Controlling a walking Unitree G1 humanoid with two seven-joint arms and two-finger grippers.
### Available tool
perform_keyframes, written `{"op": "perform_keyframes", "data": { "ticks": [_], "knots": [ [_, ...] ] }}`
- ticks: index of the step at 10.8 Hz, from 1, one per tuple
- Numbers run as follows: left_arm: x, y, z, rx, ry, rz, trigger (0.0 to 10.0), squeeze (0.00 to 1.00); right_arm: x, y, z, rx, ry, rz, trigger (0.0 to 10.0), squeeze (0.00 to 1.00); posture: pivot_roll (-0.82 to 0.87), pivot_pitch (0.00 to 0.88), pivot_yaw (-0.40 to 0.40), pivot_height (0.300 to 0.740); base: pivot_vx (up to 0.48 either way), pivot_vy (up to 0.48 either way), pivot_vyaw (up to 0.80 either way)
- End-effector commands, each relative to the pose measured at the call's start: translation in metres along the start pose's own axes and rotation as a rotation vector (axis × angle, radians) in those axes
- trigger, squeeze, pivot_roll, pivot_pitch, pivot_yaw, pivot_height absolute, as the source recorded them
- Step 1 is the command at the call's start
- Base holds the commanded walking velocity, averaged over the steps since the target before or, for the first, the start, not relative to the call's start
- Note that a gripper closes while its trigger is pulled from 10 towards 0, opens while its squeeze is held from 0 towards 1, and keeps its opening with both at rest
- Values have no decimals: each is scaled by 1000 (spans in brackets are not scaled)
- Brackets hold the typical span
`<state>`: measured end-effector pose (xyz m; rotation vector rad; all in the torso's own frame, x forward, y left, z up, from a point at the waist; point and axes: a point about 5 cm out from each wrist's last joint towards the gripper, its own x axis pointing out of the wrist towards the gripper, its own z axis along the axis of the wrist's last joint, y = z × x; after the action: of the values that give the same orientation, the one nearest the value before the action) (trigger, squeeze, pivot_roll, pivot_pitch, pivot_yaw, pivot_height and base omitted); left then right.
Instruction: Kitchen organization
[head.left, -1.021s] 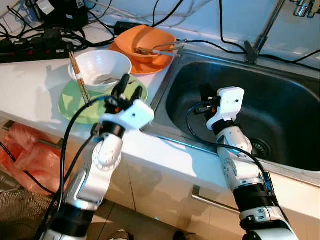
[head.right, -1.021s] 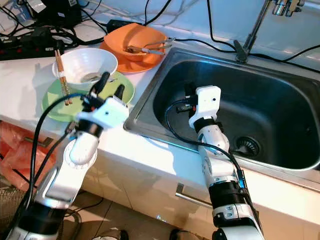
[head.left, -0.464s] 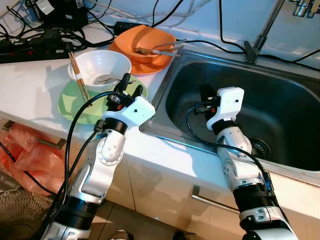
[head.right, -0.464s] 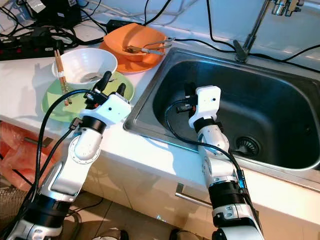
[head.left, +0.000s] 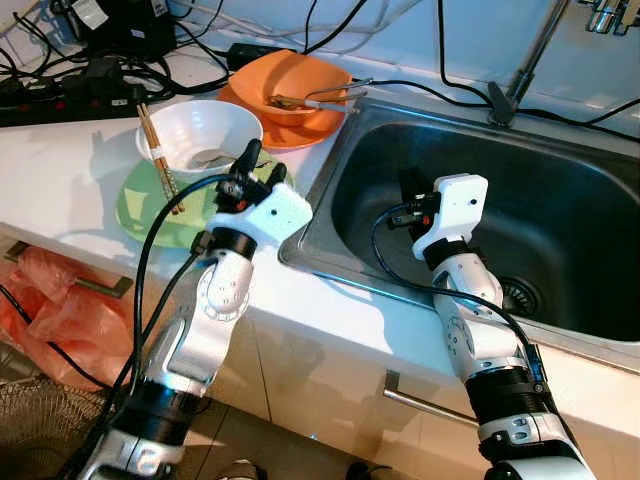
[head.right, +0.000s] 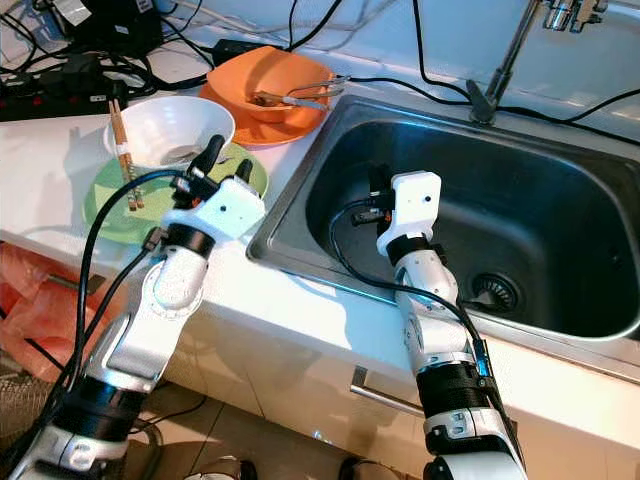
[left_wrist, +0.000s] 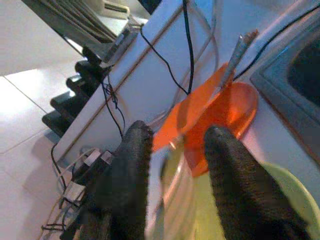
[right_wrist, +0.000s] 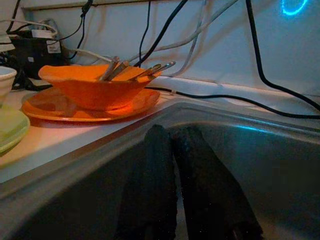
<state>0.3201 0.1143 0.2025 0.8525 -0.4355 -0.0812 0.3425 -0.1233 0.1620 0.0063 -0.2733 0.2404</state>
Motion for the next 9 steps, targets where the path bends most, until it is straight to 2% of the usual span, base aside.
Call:
{"op": "perform_keyframes", "data": {
  "ticks": [1, 2, 9],
  "knots": [
    [2, -1, 2, 2, -10, 4, 510, 0, -4, -2, -2, 5, 4, -9, 10000, 0, 59, 87, -49, 740, 0, 0, 0],
    [2, -1, 2, 3, -14, 1, 0, 0, -4, -2, -2, 6, 4, -10, 10000, 0, 57, 88, -48, 740, 0, 0, 0],
    [7, 4, 9, 24, -60, 26, 0, 0, -3, 0, -3, 10, 3, -5, 10000, 0, 62, 76, -46, 740, 0, 0, 0]
  ]
}}
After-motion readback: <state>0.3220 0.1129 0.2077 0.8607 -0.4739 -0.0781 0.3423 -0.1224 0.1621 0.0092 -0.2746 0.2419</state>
